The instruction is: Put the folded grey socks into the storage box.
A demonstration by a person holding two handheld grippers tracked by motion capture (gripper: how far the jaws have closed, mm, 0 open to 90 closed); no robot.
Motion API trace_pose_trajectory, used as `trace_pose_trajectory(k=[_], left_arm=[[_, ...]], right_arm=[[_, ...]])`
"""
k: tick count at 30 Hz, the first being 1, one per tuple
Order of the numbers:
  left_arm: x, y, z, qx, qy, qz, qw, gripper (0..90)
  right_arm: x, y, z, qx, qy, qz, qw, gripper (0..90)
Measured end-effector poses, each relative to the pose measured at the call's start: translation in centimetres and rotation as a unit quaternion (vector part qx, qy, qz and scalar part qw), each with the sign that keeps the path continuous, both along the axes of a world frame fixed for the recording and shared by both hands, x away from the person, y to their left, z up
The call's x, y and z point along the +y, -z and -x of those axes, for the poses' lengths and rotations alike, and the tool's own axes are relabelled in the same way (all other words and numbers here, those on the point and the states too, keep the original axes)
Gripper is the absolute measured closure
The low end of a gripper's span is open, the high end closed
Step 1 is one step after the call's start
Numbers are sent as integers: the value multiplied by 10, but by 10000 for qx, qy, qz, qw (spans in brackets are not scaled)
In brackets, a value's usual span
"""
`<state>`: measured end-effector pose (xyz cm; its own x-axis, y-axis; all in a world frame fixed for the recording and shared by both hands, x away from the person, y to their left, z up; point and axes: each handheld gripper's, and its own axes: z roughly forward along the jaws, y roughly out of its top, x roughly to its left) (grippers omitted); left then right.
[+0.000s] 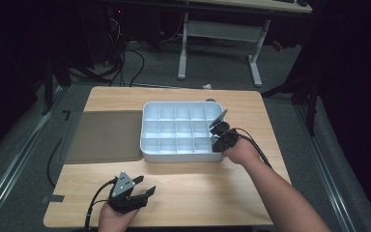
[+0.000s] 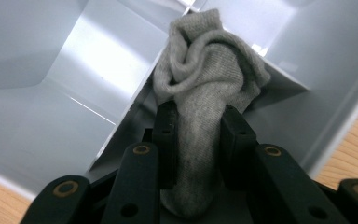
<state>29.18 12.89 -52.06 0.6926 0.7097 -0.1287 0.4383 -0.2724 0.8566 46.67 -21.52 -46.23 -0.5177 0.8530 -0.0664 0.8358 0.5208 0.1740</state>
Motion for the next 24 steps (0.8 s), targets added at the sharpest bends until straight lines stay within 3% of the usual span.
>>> trace_pose_trajectory(k=[10, 16, 24], left_arm=[[0, 0, 0, 18, 11, -6, 10000, 389], [0, 0, 0, 26, 3, 11, 10000, 390], [0, 0, 0, 26, 0, 10, 10000, 390]], right_arm=[[3, 2, -1, 35, -35, 68, 10000, 684], [4, -1, -1, 115, -5, -42, 9999, 617], [3, -3, -1, 95, -15, -59, 9999, 612]])
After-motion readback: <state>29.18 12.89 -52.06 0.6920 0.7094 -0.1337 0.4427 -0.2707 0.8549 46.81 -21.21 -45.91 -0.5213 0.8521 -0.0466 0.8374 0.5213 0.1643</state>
